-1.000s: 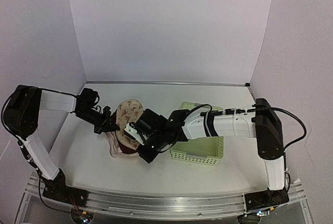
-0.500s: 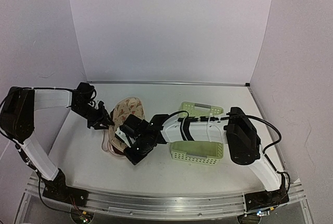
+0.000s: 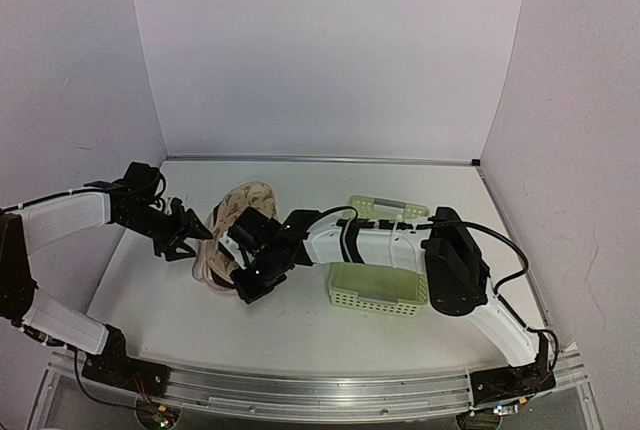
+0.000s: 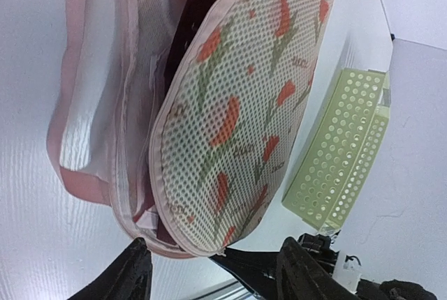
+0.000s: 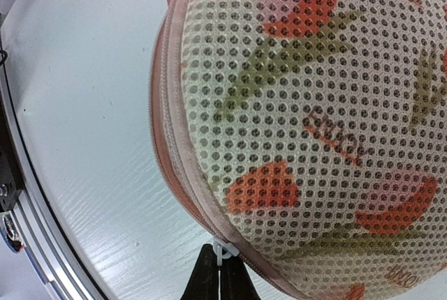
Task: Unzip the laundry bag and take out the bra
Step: Adjust the laundry bag at the center of the board, then hold the laundry bag at the center of the board.
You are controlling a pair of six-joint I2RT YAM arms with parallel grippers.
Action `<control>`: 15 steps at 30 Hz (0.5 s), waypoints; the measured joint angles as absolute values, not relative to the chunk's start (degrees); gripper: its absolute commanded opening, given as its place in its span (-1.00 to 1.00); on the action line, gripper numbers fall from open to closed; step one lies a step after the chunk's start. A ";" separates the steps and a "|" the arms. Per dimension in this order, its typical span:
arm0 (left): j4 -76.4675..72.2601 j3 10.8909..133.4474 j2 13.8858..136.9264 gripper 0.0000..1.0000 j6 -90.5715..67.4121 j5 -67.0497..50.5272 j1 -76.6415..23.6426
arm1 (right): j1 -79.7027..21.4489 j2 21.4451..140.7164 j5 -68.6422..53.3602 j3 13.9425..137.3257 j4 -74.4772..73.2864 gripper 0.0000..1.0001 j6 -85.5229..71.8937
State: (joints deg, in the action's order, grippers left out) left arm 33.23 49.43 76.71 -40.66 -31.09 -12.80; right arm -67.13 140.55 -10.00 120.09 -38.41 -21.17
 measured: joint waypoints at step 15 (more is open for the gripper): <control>14.76 24.64 61.95 0.60 -66.26 -36.56 -13.32 | -66.15 142.41 -11.40 124.46 -38.59 -1.00 -22.81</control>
State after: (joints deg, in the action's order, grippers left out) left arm 14.76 24.64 61.95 -66.26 -36.56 -13.32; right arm -66.15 142.41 -11.40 124.46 -38.59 -22.81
